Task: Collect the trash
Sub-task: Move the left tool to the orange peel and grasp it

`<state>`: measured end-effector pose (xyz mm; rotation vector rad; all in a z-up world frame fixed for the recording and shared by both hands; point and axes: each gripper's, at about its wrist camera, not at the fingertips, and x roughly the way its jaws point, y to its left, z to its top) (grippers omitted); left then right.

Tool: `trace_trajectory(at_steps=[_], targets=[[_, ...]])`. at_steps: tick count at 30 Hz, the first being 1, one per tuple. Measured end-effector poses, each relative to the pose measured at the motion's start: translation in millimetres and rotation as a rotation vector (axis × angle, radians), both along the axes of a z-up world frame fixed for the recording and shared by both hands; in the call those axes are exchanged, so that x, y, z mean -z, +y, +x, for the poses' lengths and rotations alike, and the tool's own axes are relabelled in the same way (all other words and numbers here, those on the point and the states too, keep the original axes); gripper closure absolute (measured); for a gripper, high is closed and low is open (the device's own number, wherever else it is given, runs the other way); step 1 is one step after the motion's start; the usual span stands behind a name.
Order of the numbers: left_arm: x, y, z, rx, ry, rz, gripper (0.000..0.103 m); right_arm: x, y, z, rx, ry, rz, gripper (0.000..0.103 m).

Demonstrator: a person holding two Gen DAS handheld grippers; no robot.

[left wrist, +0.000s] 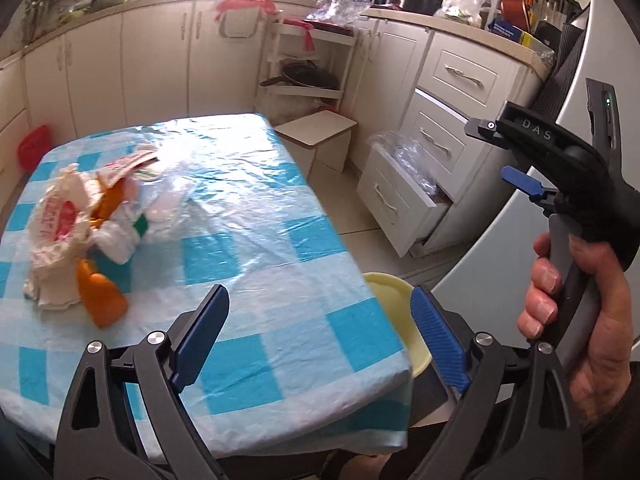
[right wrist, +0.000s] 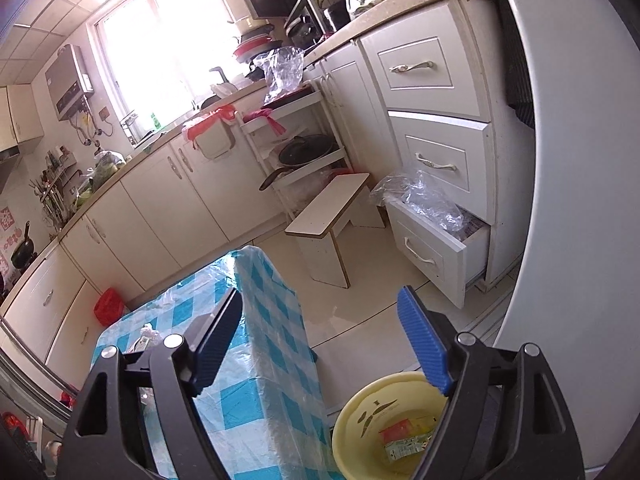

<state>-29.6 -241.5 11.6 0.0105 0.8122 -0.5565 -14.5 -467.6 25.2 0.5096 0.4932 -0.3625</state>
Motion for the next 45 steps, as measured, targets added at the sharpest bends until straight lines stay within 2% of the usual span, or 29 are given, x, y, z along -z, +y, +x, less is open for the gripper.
trace_trajectory(at_steps=[7, 11, 15, 20, 26, 29, 32, 34, 39, 40, 45], targets=[[3, 92, 14, -0.227, -0.004, -0.002, 0.014, 7, 25, 19, -0.063, 0.037, -0.010, 0.025], [12, 127, 24, -0.315, -0.002, 0.002, 0.014, 12, 40, 28, -0.096, 0.056, -0.021, 0.025], [17, 139, 32, -0.344, -0.028, 0.033, 0.014, 16, 50, 36, -0.124, 0.071, -0.021, 0.025], [27, 134, 46, -0.313, -0.043, 0.089, 0.014, 20, 59, 41, -0.152, 0.084, -0.027, 0.025], [42, 122, 68, -0.303, -0.015, 0.135, 0.015, 21, 62, 43, -0.169, 0.086, -0.016, 0.025], [47, 116, 76, -0.297, -0.010, 0.167, 0.021, 22, 64, 45, -0.178, 0.087, -0.015, 0.024], [55, 114, 83, -0.288, 0.018, 0.184, 0.037, 22, 66, 47, -0.187, 0.089, -0.013, 0.024], [61, 116, 87, -0.284, 0.043, 0.180, 0.055, 22, 67, 48, -0.192, 0.090, -0.013, 0.024], [63, 122, 85, -0.265, 0.060, 0.126, 0.077, 23, 70, 50, -0.200, 0.093, -0.013, 0.024], [62, 123, 84, -0.265, 0.058, 0.120, 0.080, 23, 70, 50, -0.201, 0.095, -0.013, 0.024], [56, 133, 73, -0.255, 0.049, 0.074, 0.082, 24, 72, 50, -0.206, 0.100, -0.018, 0.024]])
